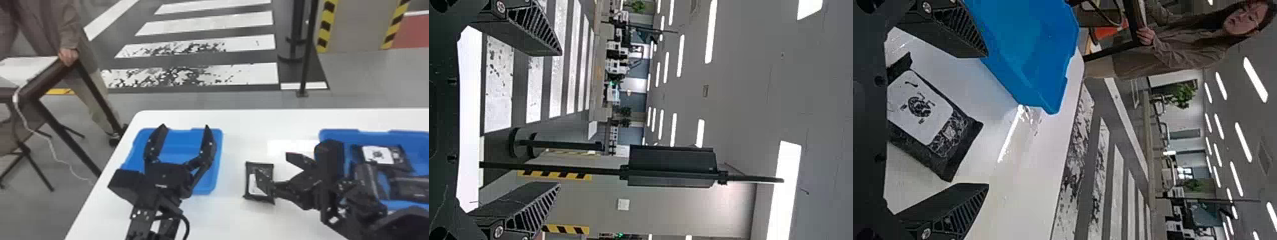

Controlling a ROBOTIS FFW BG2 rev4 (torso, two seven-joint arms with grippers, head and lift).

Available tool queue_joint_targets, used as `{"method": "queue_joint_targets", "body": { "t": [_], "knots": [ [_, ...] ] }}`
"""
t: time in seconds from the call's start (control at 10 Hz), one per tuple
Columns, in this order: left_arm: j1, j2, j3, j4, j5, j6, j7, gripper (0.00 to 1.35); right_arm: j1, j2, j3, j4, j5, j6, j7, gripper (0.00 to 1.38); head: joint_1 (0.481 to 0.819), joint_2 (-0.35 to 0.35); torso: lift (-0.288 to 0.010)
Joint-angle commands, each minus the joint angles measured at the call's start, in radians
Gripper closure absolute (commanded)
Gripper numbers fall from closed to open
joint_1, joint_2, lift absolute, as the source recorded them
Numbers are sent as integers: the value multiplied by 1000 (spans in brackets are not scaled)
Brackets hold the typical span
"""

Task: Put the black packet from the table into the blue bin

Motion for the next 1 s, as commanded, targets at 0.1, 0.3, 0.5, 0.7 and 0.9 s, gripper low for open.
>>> {"method": "queue_joint_targets", "body": {
  "t": [0.1, 0.3, 0.5, 0.7, 0.9],
  "knots": [
    [-7, 0, -8, 2, -4, 4, 0, 93, -119, 1, 147, 51, 16, 138, -24, 78, 695, 264, -110],
    [-17, 2, -20, 10, -2, 4, 0, 91, -205, 4, 232, 139, 19, 167, -44, 78, 695, 298, -110],
    [-17, 2, -18, 12, -2, 4, 0, 91, -245, 12, 252, 168, 37, 199, -77, 78, 695, 302, -110],
    [-22, 2, -22, 17, -2, 4, 0, 91, -299, 16, 276, 230, 37, 221, -98, 76, 695, 289, -110],
    [-29, 2, -26, 25, -2, -1, 0, 90, -331, 16, 314, 286, -12, 258, -104, 76, 695, 275, -110]
  ]
}}
